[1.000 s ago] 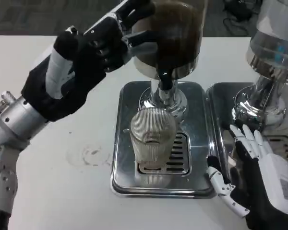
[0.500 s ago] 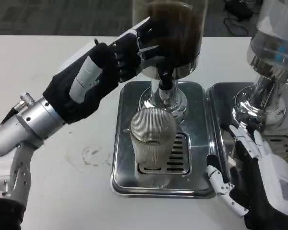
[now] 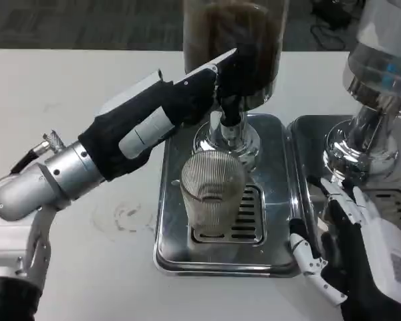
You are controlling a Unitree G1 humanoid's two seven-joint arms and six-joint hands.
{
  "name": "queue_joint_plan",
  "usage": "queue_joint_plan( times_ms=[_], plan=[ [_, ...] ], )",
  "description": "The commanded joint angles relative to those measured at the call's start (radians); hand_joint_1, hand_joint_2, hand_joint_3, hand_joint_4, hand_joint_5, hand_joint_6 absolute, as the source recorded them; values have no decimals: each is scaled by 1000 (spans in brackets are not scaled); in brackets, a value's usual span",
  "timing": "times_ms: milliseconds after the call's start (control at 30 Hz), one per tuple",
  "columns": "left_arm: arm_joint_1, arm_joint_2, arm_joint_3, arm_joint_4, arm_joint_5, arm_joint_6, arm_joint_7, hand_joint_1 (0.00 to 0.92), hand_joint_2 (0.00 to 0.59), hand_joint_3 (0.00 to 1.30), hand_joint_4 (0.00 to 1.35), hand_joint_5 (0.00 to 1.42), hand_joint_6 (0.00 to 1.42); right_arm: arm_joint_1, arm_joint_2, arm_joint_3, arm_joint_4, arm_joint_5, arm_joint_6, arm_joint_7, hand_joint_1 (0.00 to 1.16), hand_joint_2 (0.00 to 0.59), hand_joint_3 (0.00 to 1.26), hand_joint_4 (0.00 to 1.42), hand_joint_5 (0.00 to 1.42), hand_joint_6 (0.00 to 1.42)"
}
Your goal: Grasp the cup under the faucet to collect the drink, then remove the cup.
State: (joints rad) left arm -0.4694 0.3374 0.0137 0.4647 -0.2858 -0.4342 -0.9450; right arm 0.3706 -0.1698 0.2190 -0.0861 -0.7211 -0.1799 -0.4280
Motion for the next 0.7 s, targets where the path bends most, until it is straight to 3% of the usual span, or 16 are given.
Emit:
queue_joint_plan(
  times_ms=[33,700],
  plan=[
    [-27,12,-24,25,42,-43,-20,0,38,41,0,89,92,6,0,0,-11,0,-9,-18,293,444,178,141,36,5],
    [-43,71,-101,180,182,-302,29,0,38,48,0,88,90,0,1,-5,-12,11,-10,-19,291,444,178,142,38,15]
  ],
)
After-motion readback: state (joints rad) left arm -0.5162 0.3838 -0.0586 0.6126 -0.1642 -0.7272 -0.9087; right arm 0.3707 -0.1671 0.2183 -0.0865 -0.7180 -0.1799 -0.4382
